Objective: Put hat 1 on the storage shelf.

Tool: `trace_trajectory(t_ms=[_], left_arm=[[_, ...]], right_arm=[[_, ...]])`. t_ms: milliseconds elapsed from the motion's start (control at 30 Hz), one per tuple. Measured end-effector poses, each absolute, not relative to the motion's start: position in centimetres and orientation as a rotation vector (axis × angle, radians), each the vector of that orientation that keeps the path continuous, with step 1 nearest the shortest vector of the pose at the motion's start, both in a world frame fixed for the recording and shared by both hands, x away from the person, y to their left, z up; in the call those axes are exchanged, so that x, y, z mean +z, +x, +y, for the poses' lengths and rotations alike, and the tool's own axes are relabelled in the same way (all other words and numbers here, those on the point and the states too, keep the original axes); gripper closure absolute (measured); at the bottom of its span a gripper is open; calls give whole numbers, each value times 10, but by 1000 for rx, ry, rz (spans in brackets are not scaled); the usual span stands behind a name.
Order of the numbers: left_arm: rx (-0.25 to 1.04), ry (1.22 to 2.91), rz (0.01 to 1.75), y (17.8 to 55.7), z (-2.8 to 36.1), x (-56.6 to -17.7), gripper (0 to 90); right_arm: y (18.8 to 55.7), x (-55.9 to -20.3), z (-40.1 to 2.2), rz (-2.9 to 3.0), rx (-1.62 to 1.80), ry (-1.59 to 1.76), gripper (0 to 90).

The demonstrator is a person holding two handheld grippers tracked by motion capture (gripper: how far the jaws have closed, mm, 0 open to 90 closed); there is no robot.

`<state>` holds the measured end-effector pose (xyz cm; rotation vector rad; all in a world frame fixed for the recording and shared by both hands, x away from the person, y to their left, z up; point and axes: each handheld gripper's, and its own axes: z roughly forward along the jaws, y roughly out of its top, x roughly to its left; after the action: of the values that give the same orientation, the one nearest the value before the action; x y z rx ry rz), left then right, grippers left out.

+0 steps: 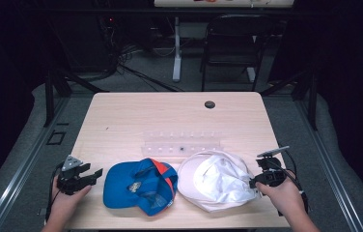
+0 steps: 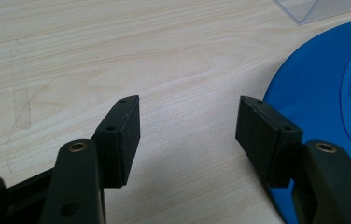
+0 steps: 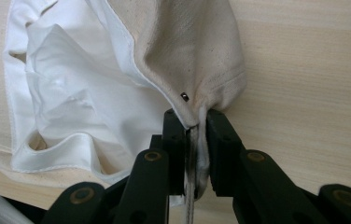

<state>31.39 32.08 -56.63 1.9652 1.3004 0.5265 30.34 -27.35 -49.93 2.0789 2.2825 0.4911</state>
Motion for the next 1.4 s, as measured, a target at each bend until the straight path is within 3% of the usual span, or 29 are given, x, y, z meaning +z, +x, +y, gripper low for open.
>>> trace_trajectory(t_ms=[767, 1400], left_arm=[[514, 1972, 1311, 314, 322, -565, 407], [515, 1958, 1310, 314, 322, -566, 407]], right_arm=[[327, -435, -269, 2337, 241, 1980, 806], [337, -380, -240, 2412, 263, 1926, 808]])
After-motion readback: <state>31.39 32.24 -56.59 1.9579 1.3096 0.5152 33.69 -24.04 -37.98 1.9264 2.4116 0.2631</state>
